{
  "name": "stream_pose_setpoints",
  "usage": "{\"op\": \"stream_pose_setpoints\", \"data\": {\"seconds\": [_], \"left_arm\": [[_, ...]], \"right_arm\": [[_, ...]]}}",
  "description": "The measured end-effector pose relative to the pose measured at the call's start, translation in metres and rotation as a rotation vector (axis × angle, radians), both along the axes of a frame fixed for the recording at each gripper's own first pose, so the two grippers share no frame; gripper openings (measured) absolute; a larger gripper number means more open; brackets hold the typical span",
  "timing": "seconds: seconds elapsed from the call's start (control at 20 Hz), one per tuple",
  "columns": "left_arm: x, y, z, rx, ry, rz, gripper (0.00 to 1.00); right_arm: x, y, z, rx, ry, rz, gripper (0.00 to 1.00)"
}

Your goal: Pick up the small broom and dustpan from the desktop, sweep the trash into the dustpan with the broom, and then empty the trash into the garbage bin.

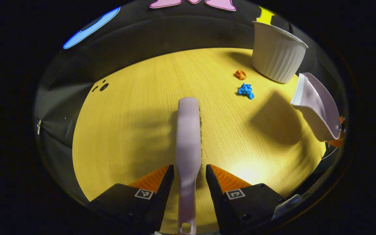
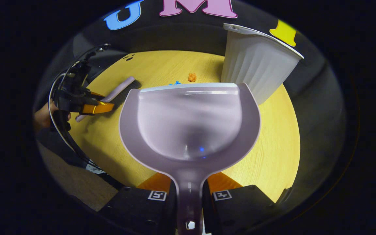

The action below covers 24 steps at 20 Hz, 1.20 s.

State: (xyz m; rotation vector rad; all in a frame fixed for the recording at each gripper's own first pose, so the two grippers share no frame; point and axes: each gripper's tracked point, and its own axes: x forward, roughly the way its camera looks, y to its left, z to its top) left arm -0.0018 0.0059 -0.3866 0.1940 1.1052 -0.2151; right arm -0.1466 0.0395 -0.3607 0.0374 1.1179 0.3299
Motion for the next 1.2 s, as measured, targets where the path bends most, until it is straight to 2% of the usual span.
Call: {"op": "stream_pose_setpoints", "data": {"seconds": [0.15,0.2,0.3,0.35,0.5,0.55,0.7,0.85,0.9,0.95,1.2], "left_arm": [[0.002,0.0,-0.011,-0.005,0.024,0.029,0.52],[0.002,0.002,-0.016,-0.002,0.031,0.04,0.51],[0.009,0.0,-0.018,-0.024,0.008,0.044,0.38],[0.013,-0.001,-0.021,-0.02,0.004,0.03,0.33],[0.031,0.001,-0.007,0.025,-0.041,-0.025,0.27],[0.047,-0.004,0.001,0.029,-0.073,-0.053,0.28],[0.092,-0.04,0.021,-0.019,-0.125,-0.127,0.26],[0.134,-0.073,0.023,-0.037,-0.11,-0.194,0.28],[0.147,-0.082,0.017,-0.026,-0.104,-0.221,0.28],[0.156,-0.09,0.012,-0.017,-0.092,-0.244,0.28],[0.17,-0.131,-0.011,0.0,-0.02,-0.376,0.28]], "right_arm": [[0.006,-0.005,-0.001,-0.013,-0.005,0.004,0.37],[0.008,-0.008,-0.003,-0.027,0.0,0.013,0.37],[0.008,-0.01,-0.007,-0.045,0.015,0.036,0.37],[0.007,-0.01,-0.008,-0.044,0.023,0.051,0.36],[0.004,-0.006,-0.011,-0.044,0.075,0.103,0.37],[0.003,-0.007,-0.013,-0.056,0.11,0.124,0.32],[0.004,-0.005,-0.016,-0.072,0.171,0.167,0.36],[0.004,-0.008,-0.022,-0.099,0.243,0.195,0.36],[0.003,-0.012,-0.026,-0.11,0.263,0.208,0.32],[0.003,-0.015,-0.034,-0.12,0.279,0.222,0.36],[0.005,-0.026,-0.047,-0.139,0.31,0.255,0.36]]}}
